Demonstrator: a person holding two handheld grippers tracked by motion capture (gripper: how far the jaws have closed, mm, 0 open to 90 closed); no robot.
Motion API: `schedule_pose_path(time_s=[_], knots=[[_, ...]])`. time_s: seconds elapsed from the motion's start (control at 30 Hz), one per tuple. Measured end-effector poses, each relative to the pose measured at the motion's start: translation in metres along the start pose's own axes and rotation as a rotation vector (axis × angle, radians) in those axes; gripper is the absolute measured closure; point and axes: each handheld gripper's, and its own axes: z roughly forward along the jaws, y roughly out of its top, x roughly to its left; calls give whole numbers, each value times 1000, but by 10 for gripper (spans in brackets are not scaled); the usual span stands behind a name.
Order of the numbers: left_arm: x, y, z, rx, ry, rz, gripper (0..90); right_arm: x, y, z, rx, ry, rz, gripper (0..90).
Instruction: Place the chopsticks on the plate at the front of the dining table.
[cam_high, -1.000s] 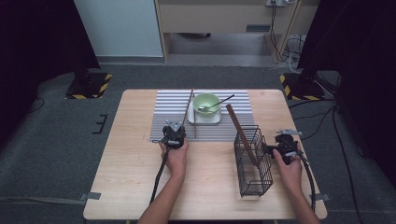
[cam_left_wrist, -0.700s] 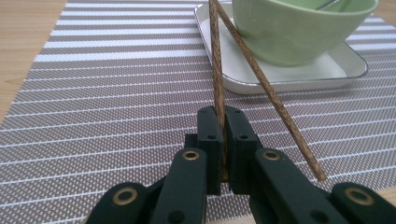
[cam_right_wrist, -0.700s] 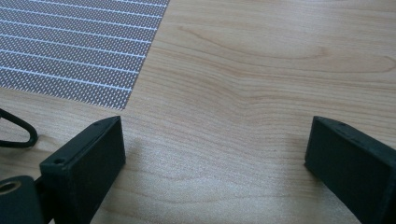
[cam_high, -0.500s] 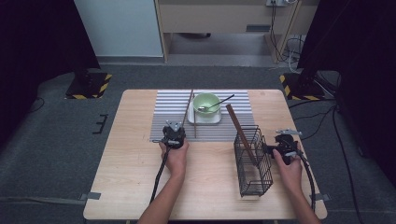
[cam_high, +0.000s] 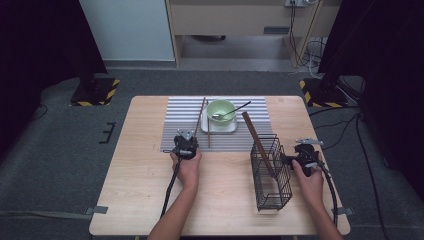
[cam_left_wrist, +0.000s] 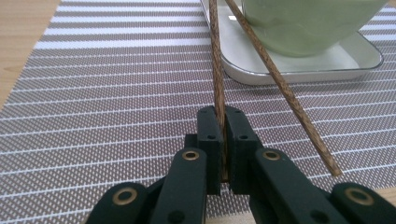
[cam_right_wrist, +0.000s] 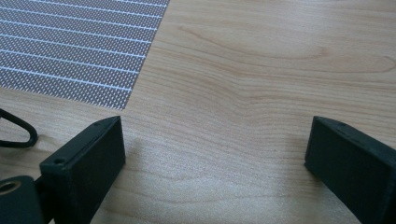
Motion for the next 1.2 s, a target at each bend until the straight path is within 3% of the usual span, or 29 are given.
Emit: schedule_pose_path(time_s=[0.23,0.77,1.2], knots=[[-1,-2,2,25,-8,-1,856,0,0,0,0,0,0,51],[-3,-3,5,32,-14,-14,853,0,0,0,0,0,0,51],[-7,-4,5,40,-29,-1,835,0,0,0,0,0,0,51]])
